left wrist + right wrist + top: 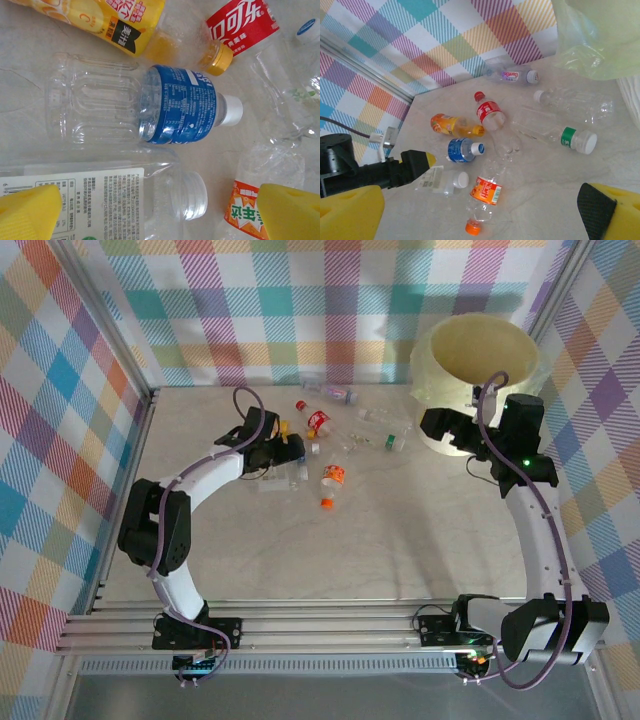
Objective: Put the plastic bottles in the bin
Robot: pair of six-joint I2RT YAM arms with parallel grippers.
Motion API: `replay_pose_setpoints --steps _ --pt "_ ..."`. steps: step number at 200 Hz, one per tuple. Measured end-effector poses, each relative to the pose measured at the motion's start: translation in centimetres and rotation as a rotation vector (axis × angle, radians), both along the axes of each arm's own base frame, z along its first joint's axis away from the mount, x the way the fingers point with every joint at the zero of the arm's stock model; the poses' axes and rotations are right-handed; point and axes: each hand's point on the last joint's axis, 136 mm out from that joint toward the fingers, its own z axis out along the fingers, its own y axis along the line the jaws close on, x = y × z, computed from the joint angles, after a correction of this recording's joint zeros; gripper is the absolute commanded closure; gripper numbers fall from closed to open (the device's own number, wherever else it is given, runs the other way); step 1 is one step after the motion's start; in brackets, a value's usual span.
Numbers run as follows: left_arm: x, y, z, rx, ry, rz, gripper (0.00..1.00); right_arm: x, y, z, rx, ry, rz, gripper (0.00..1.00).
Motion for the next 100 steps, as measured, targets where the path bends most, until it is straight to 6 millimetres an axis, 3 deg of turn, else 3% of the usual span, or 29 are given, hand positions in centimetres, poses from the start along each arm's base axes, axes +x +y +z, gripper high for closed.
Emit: replay_pose_setpoints --steps 39,56,100 --pt "-1.6 0.1 -2.8 -0.015 0.042 -0.009 0.0 -0.7 1.3 0.3 0.021 -0.007 0.078 0.0" --pt "-1.9 -0.3 -2.1 -0.043 0.022 -0.016 0.0 -0.8 1.8 0.2 0.026 -0.006 0.101 0.0" --pt "-5.1 -1.8 -1.9 -0.1 0.055 -0.04 0.0 -0.7 2.7 -0.5 0.031 0.014 0.133 0.0"
